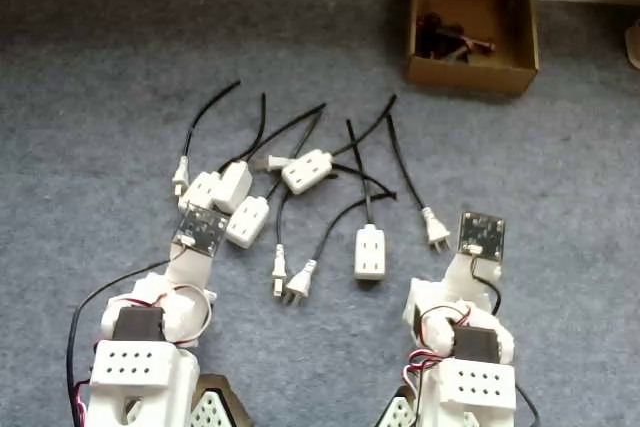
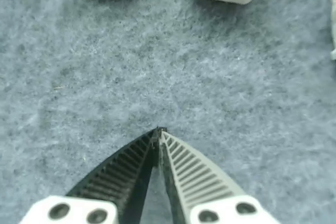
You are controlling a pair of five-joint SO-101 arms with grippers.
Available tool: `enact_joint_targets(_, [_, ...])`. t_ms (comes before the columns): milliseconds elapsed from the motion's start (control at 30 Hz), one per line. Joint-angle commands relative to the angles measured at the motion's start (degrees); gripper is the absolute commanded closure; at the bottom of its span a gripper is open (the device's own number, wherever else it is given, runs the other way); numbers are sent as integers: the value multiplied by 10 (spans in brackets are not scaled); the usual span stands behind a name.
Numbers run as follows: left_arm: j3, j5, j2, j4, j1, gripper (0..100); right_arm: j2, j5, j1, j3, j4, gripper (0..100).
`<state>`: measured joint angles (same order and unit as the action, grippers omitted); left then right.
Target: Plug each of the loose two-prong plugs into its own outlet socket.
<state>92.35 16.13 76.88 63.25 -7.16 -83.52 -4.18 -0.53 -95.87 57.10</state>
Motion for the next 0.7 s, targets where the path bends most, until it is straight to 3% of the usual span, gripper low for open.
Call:
enact_joint_targets(0, [-15, 22, 0, -10, -7, 993, -4, -2, -2, -33, -14, 993])
enact_joint_targets(200, [-51, 19, 0, -28, -29, 993, -4, -1, -2, -33, -15, 992])
enact_joint_targets(367, [-106, 18, 0, -25, -54, 993, -4, 69, -2, -31, -15, 992])
enact_joint_targets(500, [-150, 18, -2, -24, -53, 992, -4, 78, -2, -31, -15, 992])
enact_joint_targets(667, [-222, 18, -6, 24, -50, 954, -4, 79, -2, -33, -56, 992])
